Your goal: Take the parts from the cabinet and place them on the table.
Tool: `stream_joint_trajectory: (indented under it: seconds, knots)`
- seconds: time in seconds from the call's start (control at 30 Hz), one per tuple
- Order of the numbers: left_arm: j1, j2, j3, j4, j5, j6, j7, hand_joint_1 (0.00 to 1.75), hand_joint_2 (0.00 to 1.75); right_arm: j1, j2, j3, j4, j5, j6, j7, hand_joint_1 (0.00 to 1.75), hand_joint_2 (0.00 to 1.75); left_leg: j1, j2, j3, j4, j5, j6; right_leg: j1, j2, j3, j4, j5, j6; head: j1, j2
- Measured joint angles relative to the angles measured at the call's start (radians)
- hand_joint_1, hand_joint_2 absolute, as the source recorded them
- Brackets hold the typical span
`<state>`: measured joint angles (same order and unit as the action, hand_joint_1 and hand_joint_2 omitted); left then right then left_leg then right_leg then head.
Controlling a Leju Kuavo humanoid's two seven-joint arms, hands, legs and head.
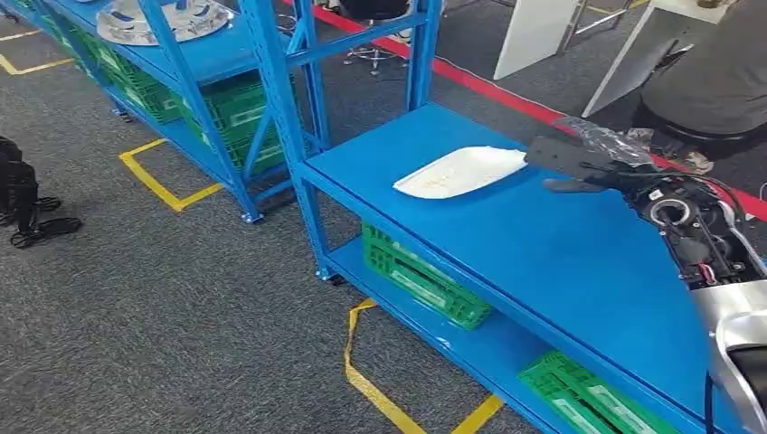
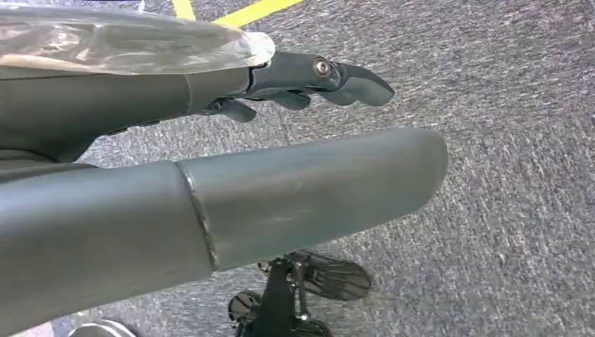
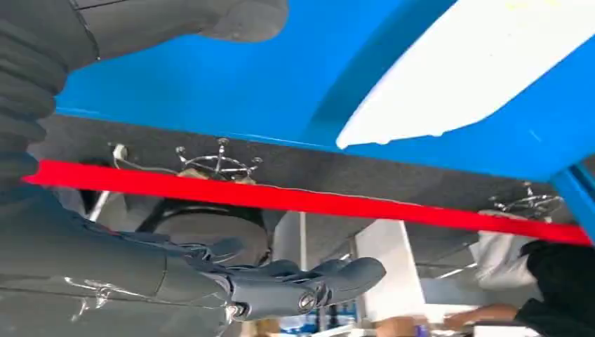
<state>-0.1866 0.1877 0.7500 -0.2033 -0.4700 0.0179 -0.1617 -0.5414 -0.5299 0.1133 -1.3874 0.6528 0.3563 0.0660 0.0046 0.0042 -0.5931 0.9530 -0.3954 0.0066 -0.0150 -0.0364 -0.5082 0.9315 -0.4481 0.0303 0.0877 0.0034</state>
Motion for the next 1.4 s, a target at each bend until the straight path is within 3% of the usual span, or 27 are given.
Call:
stream_joint_trajectory:
  seconds: [0.2,0.87,1.2,1.4]
  knots:
    - [-0.01,0.0,0.0,0.0,-0.015,-0.003,0.0,0.0,0.0,-0.032,-0.001,0.072,0.041,0.065,0.093,-0.052,0.0,1.75,0.0,0.0,0.0,0.0,0.0,0.0,0.0,0.0,0.0,0.0,0.0,0.0,0.0,0.0]
    - [-0.032,0.0,0.0,0.0,-0.043,-0.015,0.013,0.0,0.0,-0.093,-0.018,0.217,0.171,0.127,0.15,-0.114,0.0,1.75,0.001,0.0,0.0,0.0,0.0,0.0,0.0,0.0,0.0,0.0,0.0,0.0,0.0,0.0]
    - [-0.036,0.0,0.0,0.0,-0.043,-0.015,0.014,0.0,0.0,-0.118,-0.047,0.276,0.227,0.159,0.22,-0.11,0.0,1.75,0.001,0.0,0.0,0.0,0.0,0.0,0.0,0.0,0.0,0.0,0.0,0.0,0.0,0.0]
    - [-0.036,0.0,0.0,0.0,-0.043,-0.017,0.014,0.0,0.0,-0.12,-0.075,0.305,0.246,0.197,0.215,-0.107,0.0,1.75,0.001,0.0,0.0,0.0,0.0,0.0,0.0,0.0,0.0,0.0,0.0,0.0,0.0,0.0]
